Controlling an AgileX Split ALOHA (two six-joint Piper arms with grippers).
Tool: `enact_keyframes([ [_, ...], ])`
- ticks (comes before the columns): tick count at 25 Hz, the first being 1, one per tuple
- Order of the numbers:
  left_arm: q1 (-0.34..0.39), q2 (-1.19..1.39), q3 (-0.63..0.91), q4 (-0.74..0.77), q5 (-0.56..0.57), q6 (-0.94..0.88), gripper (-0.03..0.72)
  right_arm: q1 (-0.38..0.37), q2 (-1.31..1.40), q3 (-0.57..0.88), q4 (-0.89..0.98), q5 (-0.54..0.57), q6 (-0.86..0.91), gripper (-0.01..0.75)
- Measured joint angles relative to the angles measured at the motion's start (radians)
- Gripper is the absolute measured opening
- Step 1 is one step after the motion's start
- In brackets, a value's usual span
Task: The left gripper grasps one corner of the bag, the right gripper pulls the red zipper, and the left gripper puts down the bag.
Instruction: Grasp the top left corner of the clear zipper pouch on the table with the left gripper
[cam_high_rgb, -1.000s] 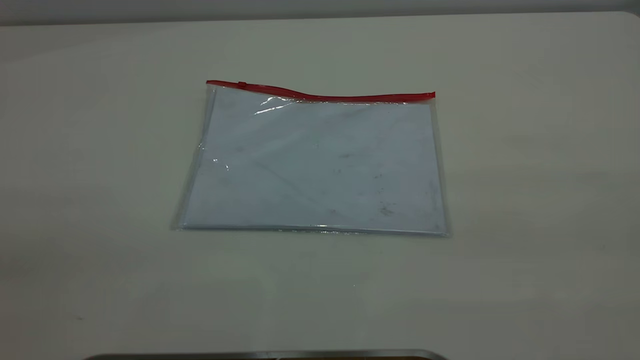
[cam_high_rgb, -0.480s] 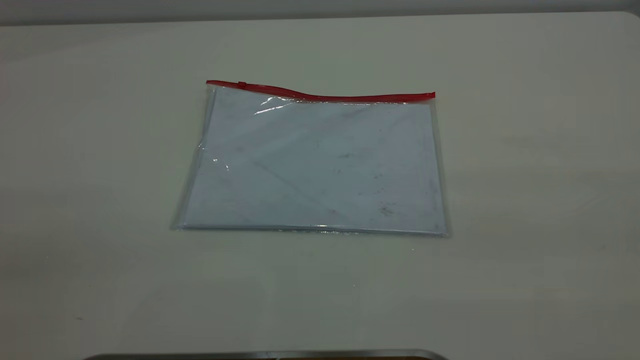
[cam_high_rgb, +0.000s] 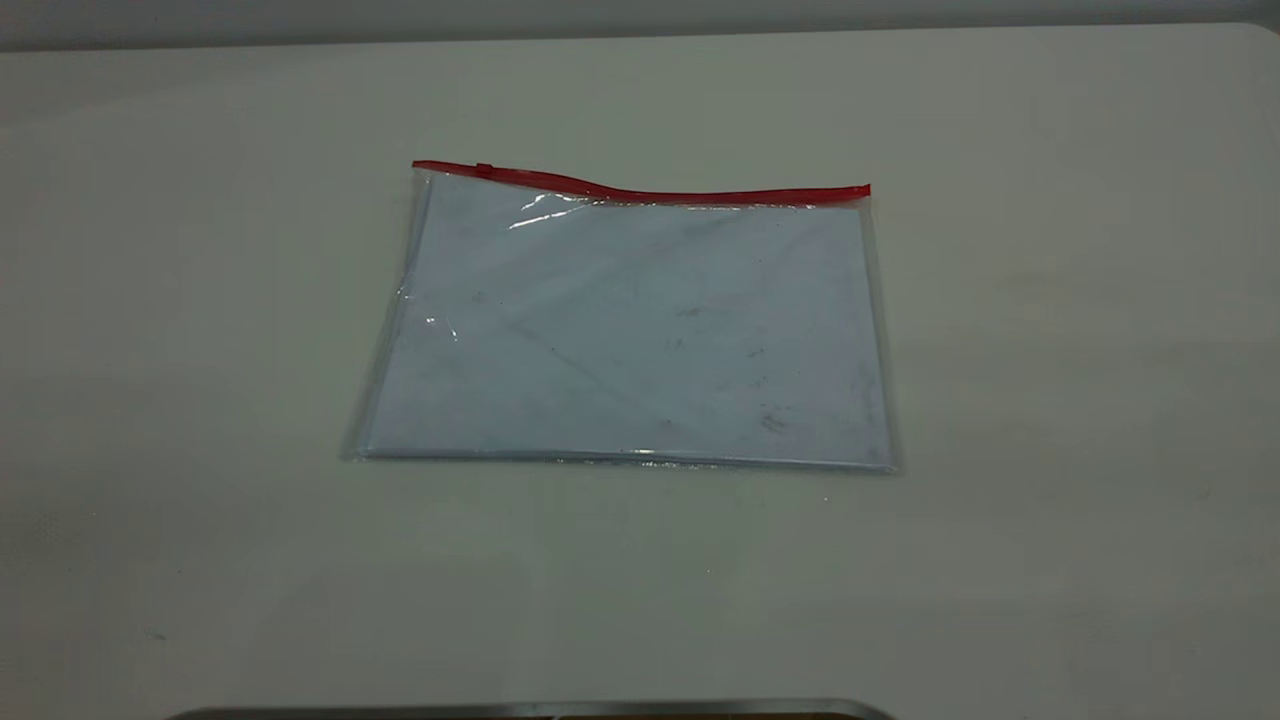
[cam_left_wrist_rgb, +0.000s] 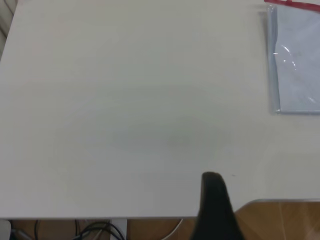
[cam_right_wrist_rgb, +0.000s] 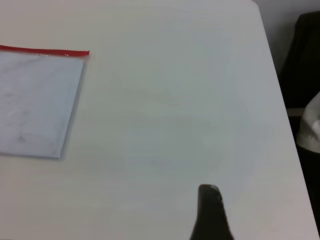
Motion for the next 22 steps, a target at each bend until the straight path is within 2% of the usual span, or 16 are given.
enact_keyframes([
  [13,0.000,0.057,-0.034,-0.006,-0.013,-0.053,0.590,0.000,0.000,0.000,0.000,-0.003,0.000,0.574],
  [18,0.000,0.336,-0.157,-0.032,-0.123,-0.074,0.590,0.000,0.042,-0.072,0.002,-0.022,0.024,0.574],
  [22,0.000,0.607,-0.229,-0.083,-0.257,-0.074,0.590,0.000,0.225,-0.165,0.013,-0.054,0.028,0.574],
])
